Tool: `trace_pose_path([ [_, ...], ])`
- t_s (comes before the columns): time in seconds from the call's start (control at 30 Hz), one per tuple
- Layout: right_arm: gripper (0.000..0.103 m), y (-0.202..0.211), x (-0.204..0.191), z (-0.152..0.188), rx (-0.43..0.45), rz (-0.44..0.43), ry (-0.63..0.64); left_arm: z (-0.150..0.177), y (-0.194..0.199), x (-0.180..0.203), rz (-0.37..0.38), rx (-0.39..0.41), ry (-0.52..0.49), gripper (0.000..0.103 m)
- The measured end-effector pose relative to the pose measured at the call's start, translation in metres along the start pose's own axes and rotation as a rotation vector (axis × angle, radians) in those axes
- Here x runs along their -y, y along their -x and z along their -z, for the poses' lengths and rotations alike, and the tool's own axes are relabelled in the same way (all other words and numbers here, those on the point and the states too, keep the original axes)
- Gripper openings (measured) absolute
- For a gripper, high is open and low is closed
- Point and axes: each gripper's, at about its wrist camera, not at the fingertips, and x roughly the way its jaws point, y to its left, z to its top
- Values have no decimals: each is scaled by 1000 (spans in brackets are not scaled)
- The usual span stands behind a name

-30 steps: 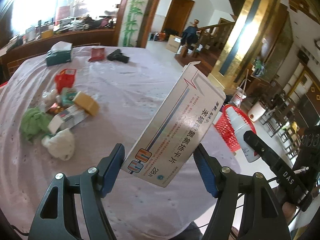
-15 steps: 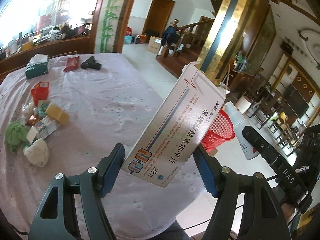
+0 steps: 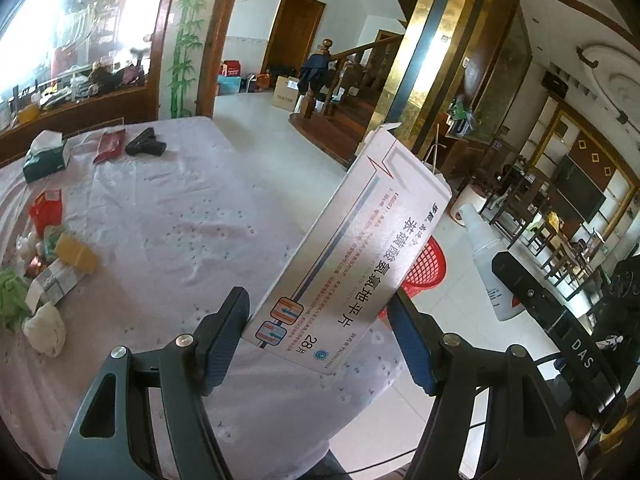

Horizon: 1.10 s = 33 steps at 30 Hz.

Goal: Collect trash

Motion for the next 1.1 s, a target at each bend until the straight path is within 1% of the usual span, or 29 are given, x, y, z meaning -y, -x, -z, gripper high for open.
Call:
trace_pose_path([
  [0.27, 33, 6, 12, -14, 29, 38, -4, -15, -13, 28, 17, 26, -37, 70],
  [0.43, 33, 10, 18, -16, 44, 62, -13, -23, -20, 45, 39, 29, -60, 70],
  [0.63, 33, 12, 32, -23, 62, 100, -33, -33, -29, 56, 68, 29, -81, 70],
  [0.8, 33, 9, 50, -26, 67, 128, -68, -40, -44, 63, 110, 5, -91, 70],
  [1.0, 33, -5, 77, -28, 56, 143, -121, -53, -77, 74, 164, -45, -100, 70],
  [1.1, 33, -13, 89, -29, 52, 147, -146, -60, -94, 77, 209, -80, -87, 70],
])
